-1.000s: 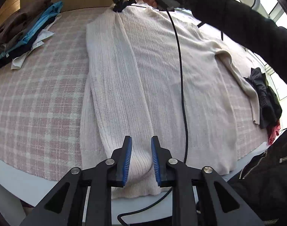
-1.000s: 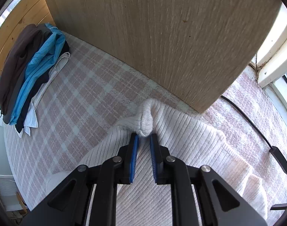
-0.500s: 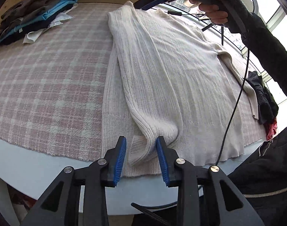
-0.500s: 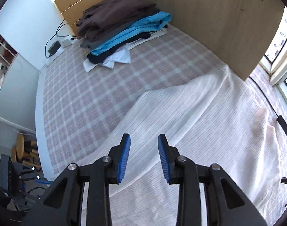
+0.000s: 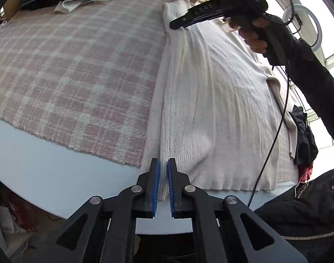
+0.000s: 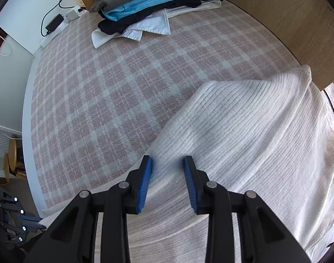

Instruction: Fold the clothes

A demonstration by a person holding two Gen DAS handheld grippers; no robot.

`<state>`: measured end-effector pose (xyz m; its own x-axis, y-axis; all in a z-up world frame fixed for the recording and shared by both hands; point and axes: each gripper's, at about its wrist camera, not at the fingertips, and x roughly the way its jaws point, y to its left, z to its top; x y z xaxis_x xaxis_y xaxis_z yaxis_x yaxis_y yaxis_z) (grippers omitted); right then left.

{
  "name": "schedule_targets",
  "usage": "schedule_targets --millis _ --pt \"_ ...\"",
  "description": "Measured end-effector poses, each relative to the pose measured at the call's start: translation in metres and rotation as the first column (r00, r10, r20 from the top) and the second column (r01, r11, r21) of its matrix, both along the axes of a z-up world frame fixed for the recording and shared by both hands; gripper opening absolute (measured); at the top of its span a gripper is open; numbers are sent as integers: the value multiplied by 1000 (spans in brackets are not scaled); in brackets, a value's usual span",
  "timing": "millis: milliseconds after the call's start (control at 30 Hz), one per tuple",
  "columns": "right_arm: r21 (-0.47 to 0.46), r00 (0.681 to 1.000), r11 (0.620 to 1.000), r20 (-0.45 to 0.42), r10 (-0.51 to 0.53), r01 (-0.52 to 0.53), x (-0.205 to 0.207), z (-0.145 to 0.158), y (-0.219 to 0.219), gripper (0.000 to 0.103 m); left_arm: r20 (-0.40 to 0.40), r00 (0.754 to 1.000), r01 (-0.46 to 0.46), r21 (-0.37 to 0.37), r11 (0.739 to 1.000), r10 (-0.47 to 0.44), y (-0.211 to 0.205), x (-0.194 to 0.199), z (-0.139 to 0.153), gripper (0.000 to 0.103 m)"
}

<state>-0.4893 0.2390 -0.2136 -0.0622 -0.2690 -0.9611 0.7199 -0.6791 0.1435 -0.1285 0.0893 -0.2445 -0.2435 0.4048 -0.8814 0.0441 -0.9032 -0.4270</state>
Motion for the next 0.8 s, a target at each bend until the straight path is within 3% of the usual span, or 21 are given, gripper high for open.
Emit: schedule_targets --millis 133,200,300,433,533,600,633,667,700,800 --pt "-48 999 998 -2 -35 35 4 10 7 30 -8 1000 -13 25 1000 13 -2 3 3 22" --pt "-75 999 997 -13 -29 28 12 21 11 30 -23 1000 -10 2 1000 10 -1 8 9 30" --pt "-103 1000 994 -15 22 -24 30 32 15 30 -31 999 15 -11 1000 -15 6 13 13 30" --pt "-86 997 994 37 68 -64 52 20 14 30 -49 997 58 -39 998 -59 16 17 15 30" --pt "-104 991 994 127 48 -35 73 14 26 30 -54 995 81 -65 995 -85 23 14 12 30" --pt "-119 987 993 157 33 -14 94 14 40 30 -11 996 85 -59 995 -86 24 9 5 23" --pt "-106 990 994 136 29 -14 106 13 45 30 13 996 86 -55 995 -85 24 6 1 11" --pt "-90 994 996 109 26 -17 118 13 48 30 15 997 79 -19 997 -78 22 6 4 10" --pt "-73 996 997 81 24 -18 130 13 52 30 3 998 68 36 997 -68 18 6 10 10" --pt "-97 991 995 130 30 -17 151 3 52 30 -23 999 31 -49 998 -32 11 6 27 20"
